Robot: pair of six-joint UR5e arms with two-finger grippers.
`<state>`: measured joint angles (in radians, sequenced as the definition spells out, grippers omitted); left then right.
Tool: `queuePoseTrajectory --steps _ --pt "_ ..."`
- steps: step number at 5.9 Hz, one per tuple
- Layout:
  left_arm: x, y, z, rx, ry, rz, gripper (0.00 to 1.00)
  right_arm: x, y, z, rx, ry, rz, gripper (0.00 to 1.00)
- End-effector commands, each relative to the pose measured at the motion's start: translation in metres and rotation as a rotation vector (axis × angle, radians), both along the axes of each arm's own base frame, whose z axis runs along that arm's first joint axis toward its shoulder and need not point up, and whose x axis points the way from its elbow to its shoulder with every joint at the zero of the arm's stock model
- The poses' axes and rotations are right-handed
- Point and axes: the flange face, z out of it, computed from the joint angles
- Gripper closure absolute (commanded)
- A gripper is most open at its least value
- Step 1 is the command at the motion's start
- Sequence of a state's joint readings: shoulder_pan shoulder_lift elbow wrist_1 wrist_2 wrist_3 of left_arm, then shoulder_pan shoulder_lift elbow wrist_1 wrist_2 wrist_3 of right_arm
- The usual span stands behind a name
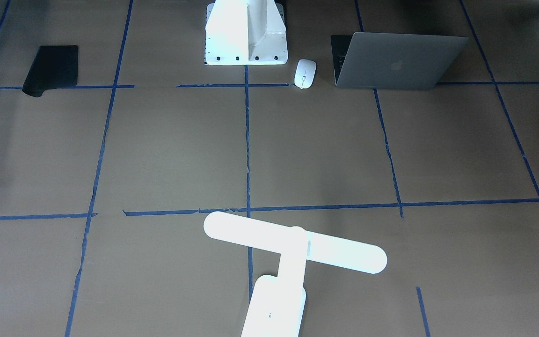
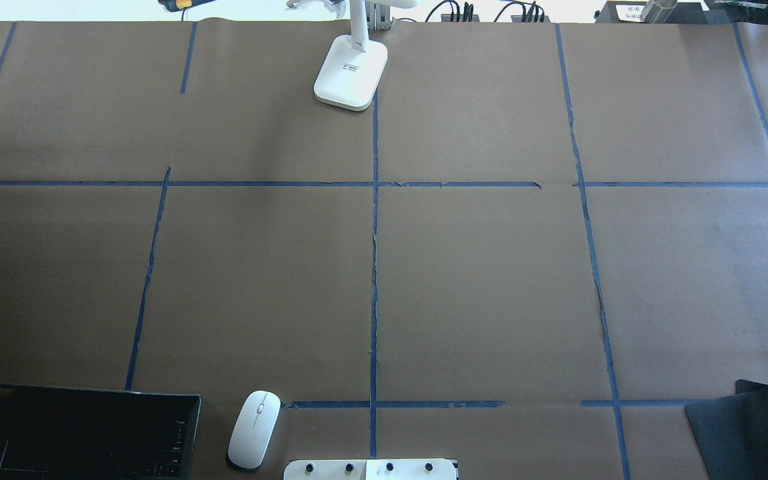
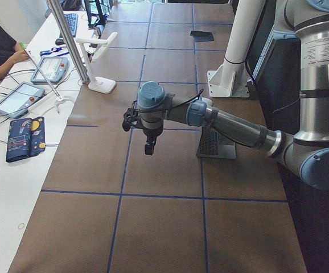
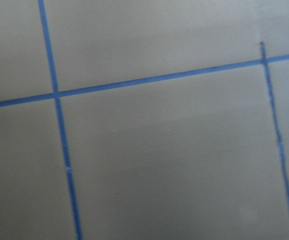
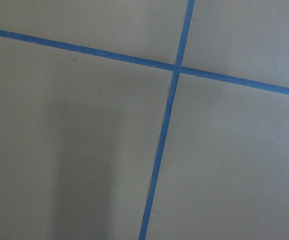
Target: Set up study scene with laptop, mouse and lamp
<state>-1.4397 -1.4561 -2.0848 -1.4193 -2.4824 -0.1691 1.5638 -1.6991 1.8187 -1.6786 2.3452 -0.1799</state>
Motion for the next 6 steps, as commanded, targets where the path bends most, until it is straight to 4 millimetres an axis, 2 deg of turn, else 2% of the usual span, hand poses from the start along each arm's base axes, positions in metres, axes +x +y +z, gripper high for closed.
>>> queuePoseTrajectory --steps 1,2,3,4,5,6 --pt "0.065 0.037 -0.067 -0.189 0.056 -0.047 0.00 -0.003 0.000 -0.003 -0.002 -0.046 -0.001 0.00" --pt "0.096 0.057 -0.098 -0.342 0.060 -0.108 0.00 -0.004 0.000 -0.003 -0.003 -0.048 0.000 0.00" --pt "0.113 0.070 -0.115 -0.487 0.064 -0.174 0.00 -0.004 0.000 -0.003 -0.001 -0.048 0.000 0.00" --pt "0.131 0.081 -0.122 -0.627 0.038 -0.247 0.00 -0.004 0.002 0.002 -0.016 -0.048 0.003 0.00" --pt "0.136 0.098 -0.146 -0.708 0.024 -0.365 0.00 -0.003 0.001 0.000 0.000 -0.046 -0.003 0.00" --pt "0.145 0.113 -0.155 -0.823 0.009 -0.452 0.00 -0.004 0.000 -0.001 0.005 -0.048 -0.006 0.00"
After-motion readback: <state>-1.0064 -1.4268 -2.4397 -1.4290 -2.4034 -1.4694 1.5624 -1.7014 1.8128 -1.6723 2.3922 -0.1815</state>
